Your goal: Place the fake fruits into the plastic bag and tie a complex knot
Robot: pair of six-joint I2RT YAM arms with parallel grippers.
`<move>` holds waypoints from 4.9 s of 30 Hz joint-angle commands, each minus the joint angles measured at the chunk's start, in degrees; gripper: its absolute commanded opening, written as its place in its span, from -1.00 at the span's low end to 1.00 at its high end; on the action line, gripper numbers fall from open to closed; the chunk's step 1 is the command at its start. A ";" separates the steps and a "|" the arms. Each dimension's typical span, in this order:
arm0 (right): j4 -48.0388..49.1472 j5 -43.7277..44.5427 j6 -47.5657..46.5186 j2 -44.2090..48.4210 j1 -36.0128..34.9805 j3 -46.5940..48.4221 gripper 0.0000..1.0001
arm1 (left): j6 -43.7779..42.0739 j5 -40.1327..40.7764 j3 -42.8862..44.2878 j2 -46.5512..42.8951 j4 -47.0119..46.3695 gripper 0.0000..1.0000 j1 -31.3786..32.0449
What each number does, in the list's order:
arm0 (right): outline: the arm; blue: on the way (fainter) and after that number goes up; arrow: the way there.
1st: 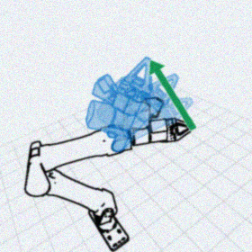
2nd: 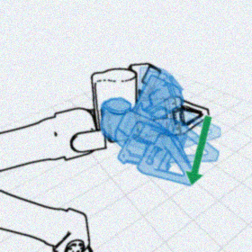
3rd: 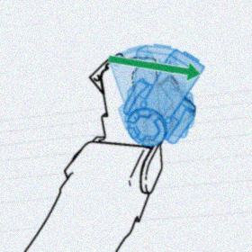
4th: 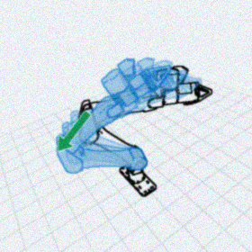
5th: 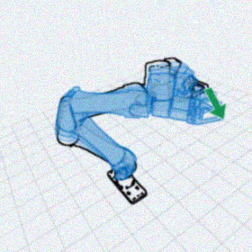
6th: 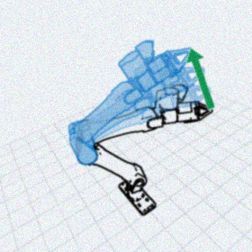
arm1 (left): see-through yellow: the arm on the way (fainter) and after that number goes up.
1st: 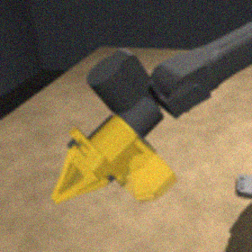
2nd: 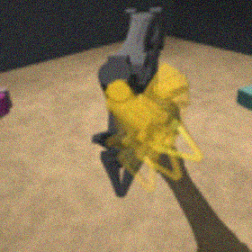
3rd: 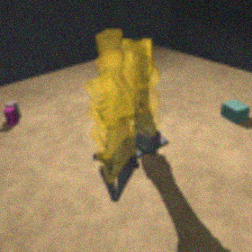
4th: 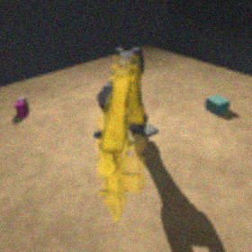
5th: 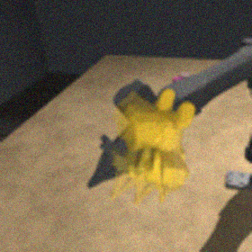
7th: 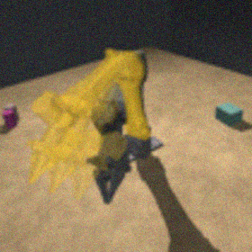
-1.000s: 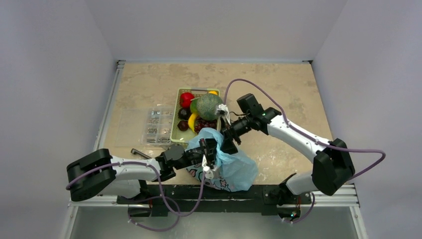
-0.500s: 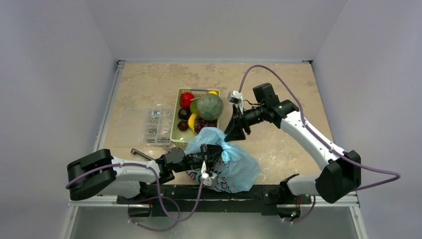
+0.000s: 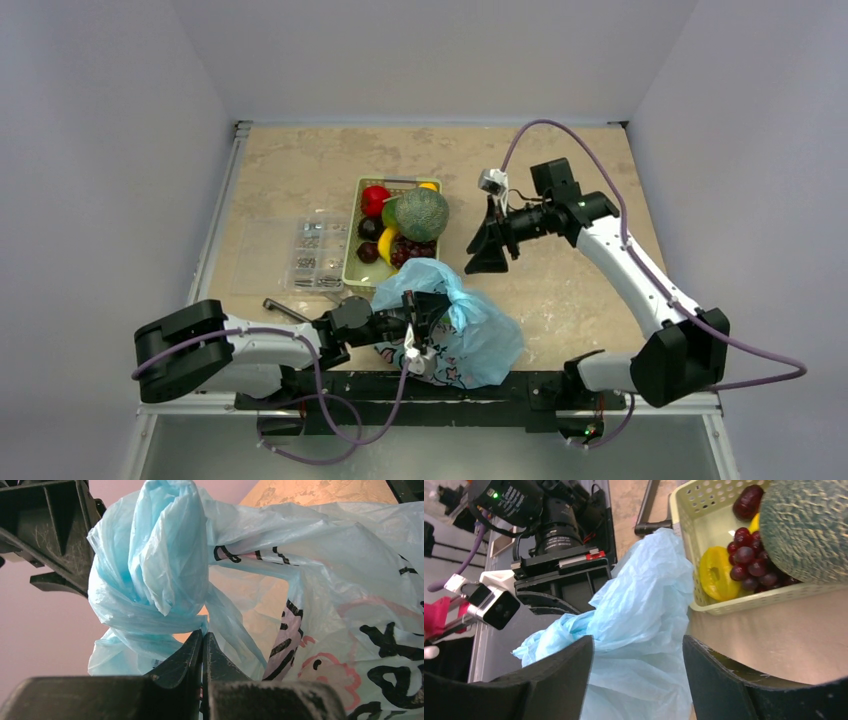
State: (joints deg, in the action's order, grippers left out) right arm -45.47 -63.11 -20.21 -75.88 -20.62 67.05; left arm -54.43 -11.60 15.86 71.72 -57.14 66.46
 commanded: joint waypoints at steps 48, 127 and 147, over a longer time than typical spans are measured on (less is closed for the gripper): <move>22.05 -2.05 13.11 -3.59 -15.16 -8.65 0.58 | -18.69 3.71 7.53 15.94 -24.51 -1.00 1.50; -16.22 -2.59 -5.89 2.54 6.90 -0.94 0.50 | -27.07 9.80 15.00 18.97 -24.49 -1.00 3.50; -9.90 4.92 -11.99 10.20 6.46 -2.54 0.54 | -26.75 8.26 15.07 20.36 -24.49 -1.00 2.20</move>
State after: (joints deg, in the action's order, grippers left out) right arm -52.16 -59.57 -24.47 -67.64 -19.11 61.34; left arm -80.64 -3.18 29.19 92.33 -78.43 69.01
